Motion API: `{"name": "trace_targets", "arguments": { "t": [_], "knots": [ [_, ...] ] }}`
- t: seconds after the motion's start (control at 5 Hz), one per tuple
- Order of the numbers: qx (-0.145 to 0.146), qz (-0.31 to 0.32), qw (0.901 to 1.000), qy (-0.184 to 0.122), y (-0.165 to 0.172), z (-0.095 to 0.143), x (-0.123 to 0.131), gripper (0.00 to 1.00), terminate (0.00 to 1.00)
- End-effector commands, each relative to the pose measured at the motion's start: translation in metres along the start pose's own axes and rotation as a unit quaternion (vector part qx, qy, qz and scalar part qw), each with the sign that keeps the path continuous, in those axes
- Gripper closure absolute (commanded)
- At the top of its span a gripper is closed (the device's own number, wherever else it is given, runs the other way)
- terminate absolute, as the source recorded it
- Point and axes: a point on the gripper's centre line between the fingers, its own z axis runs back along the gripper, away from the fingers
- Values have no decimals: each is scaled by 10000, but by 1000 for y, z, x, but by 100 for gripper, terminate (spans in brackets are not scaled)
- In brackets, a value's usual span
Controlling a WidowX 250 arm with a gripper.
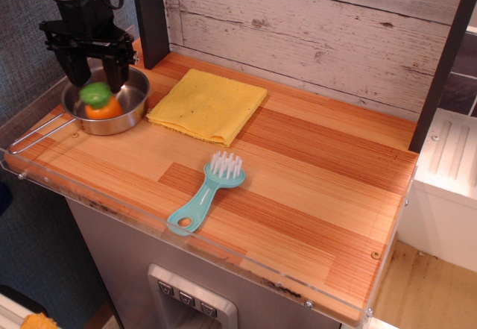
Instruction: Put orange and green object in silver pan
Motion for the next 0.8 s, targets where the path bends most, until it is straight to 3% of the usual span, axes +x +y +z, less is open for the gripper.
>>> {"name": "trace_targets", "arguments": {
  "t": [0.0, 0.2, 0.4, 0.6],
  "knots": [
    [142, -118, 9987, -484, -7, 45, -1, 0, 0],
    [-331, -250, 9966, -713, -30, 77, -7, 0, 0],
    [-817, -528, 9926, -728, -54, 79, -11, 0, 0],
    [-832, -1056, 9902, -367, -72, 64, -11, 0, 0]
  ]
}}
